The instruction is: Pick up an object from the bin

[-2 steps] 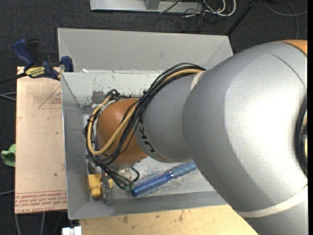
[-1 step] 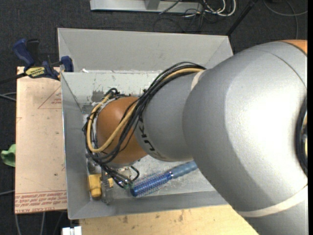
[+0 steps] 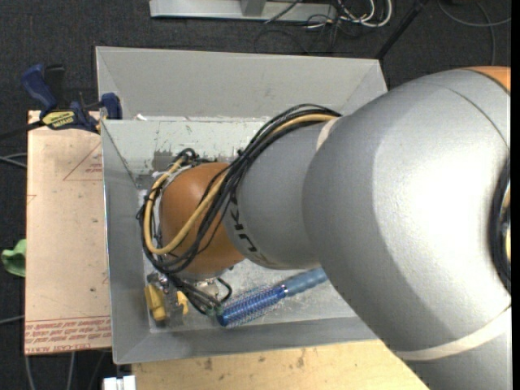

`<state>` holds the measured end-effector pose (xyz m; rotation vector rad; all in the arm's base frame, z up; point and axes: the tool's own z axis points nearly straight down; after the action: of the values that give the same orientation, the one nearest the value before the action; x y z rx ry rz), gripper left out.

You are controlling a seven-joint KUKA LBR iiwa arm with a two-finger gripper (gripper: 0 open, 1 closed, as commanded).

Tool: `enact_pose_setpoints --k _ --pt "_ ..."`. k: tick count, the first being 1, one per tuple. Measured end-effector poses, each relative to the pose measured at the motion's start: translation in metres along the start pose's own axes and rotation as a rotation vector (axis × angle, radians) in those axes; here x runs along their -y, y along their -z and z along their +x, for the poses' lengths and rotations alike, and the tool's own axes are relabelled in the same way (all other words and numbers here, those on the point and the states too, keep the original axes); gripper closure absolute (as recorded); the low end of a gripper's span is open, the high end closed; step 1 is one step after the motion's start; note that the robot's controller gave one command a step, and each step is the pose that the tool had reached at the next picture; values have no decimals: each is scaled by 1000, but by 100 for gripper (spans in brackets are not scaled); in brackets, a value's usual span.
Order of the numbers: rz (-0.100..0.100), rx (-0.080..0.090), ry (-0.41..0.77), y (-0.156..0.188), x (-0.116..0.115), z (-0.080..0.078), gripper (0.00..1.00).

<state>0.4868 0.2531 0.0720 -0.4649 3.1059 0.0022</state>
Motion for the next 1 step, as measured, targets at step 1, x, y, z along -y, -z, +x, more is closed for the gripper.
enact_pose_setpoints --k 1 --pt "0 5 -1 52 0 -1 100"
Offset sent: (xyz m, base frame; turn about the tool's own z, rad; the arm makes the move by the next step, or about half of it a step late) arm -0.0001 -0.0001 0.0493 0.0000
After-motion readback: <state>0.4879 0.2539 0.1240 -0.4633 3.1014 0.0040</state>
